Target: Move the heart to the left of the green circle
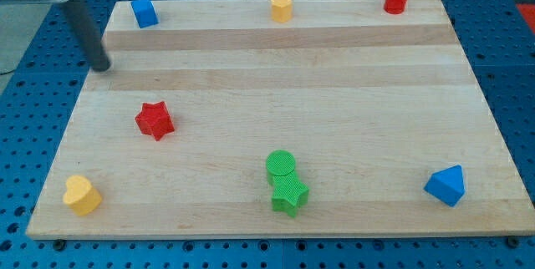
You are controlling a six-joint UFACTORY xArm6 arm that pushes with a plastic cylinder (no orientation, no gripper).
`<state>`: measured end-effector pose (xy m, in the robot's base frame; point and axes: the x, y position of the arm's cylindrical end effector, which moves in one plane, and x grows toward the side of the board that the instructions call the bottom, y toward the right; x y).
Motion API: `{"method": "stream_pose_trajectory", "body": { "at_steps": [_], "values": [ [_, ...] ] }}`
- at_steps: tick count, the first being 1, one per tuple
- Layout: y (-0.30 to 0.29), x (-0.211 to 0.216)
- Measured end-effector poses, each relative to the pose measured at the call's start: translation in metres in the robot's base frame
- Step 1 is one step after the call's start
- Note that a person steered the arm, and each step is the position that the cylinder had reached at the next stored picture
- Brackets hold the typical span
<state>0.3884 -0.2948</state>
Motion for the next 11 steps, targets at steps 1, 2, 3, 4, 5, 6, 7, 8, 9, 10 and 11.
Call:
{"method": "stream_pose_trajectory", "body": {
  "at_steps": [1,2,3,4,5,6,7,8,9,10,11],
  "values": [
    [-0.005,0.085],
    [-0.004,0.156],
    [0.012,0.195],
    [0.03,0.214],
    [0.041,0.211],
    [0.041,0.181],
    [0.058,0.17],
    [0.082,0.17],
    [0.081,0.185],
    [0.085,0.208],
    [0.097,0.201]
  ]
}}
